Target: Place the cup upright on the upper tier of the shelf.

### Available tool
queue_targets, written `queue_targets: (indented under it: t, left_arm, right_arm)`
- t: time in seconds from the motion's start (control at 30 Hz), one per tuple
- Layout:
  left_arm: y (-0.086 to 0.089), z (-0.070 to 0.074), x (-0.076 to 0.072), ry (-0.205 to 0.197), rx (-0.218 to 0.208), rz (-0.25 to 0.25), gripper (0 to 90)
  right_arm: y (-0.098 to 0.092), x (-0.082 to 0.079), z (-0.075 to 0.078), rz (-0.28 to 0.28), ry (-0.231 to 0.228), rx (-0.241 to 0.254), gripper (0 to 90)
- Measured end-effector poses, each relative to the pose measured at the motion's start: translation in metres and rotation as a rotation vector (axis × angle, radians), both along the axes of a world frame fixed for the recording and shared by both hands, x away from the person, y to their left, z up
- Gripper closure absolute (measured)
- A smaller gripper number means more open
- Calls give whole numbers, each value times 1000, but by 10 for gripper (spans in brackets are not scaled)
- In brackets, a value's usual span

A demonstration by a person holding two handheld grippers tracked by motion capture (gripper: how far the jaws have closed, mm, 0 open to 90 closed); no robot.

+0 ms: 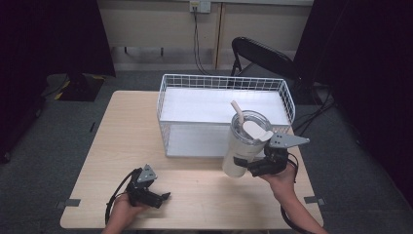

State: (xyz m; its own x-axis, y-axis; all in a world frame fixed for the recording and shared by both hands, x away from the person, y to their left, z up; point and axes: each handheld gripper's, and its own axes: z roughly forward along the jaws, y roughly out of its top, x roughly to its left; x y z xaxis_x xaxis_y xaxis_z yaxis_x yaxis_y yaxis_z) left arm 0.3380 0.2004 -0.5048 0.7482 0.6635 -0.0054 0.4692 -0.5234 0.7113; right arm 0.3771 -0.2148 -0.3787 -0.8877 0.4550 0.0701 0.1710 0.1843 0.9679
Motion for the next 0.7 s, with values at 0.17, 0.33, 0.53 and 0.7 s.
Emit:
queue_targets:
  t: [0.17, 0.33, 0.53, 0.7]
  left_arm:
    - [0, 0, 0, 0, 0, 0, 1]
    - [0, 0, 0, 0, 0, 0, 1]
    - [0, 0, 0, 0, 0, 0, 1]
    - [0, 0, 0, 0, 0, 0, 1]
  right_arm:
    - [-2, 4, 10, -9, 4, -2, 101]
    - [-3, 6, 17, -12, 3, -4, 101]
    - [-5, 10, 30, -16, 8, 0, 101]
    - [-7, 13, 41, -21, 4, -2, 101]
